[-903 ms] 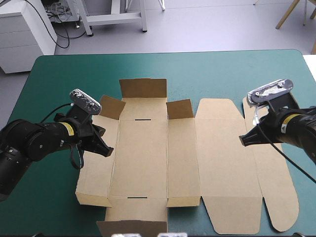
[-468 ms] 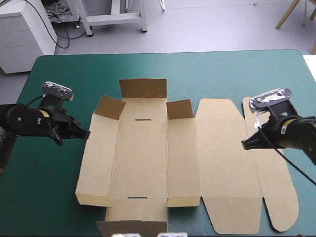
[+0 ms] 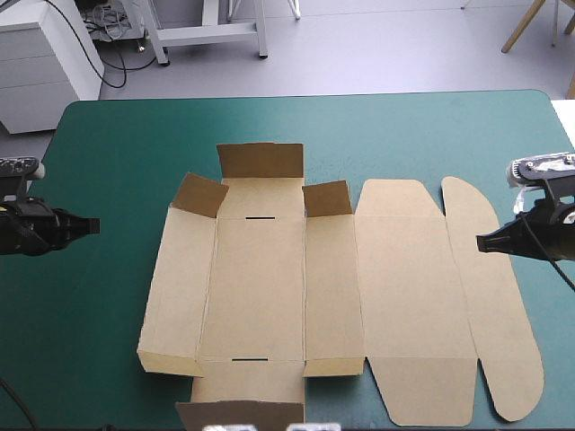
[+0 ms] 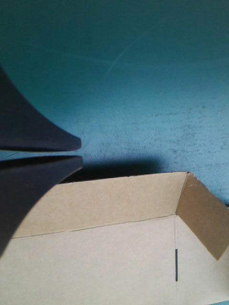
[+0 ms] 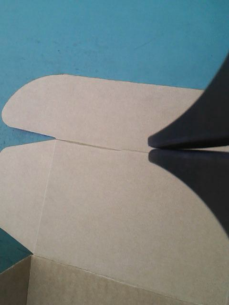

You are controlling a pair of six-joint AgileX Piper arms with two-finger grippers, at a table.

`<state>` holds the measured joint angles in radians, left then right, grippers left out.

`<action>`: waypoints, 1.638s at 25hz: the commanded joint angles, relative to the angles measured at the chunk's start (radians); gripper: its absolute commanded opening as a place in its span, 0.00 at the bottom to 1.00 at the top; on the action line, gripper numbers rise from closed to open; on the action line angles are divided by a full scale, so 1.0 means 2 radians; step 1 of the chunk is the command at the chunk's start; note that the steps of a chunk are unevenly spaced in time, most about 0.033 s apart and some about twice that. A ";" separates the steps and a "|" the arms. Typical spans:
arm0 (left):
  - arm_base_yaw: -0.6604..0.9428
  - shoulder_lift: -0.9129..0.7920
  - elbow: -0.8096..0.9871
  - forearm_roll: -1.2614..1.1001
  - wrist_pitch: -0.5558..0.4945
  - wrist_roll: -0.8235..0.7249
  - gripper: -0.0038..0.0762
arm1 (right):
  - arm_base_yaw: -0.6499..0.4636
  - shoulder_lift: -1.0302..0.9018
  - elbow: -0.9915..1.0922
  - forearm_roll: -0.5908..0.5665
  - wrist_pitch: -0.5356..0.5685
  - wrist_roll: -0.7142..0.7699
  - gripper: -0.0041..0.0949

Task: Fold the box

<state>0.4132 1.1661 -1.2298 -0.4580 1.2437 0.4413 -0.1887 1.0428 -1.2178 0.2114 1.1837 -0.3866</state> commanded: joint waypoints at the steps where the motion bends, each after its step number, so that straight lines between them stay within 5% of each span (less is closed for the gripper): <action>1: 0.021 -0.009 -0.002 -0.025 0.017 0.004 0.06 | -0.014 -0.004 -0.009 0.013 -0.023 -0.014 0.02; 6: 0.026 -0.013 0.048 -0.023 -0.013 -0.011 0.08 | -0.014 -0.004 -0.009 0.005 -0.024 -0.015 0.02; 10: 0.026 -0.013 0.106 -0.023 -0.026 -0.010 0.21 | -0.014 -0.004 -0.009 0.004 -0.027 -0.015 0.02; 20: 0.026 -0.013 0.221 -0.076 -0.072 0.044 0.91 | -0.014 -0.004 -0.009 0.006 -0.028 -0.015 0.02; 33: -0.013 -0.005 0.246 -0.096 -0.045 0.071 0.93 | -0.014 -0.004 -0.009 0.016 -0.029 -0.015 0.02; 41: -0.083 0.081 0.251 -0.122 -0.055 0.071 0.93 | -0.014 -0.004 -0.009 0.030 -0.028 -0.017 0.02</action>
<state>0.2770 1.3162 -0.7100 -0.6263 1.1216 0.5864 -0.2086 1.0441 -1.2114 0.2458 1.1748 -0.4097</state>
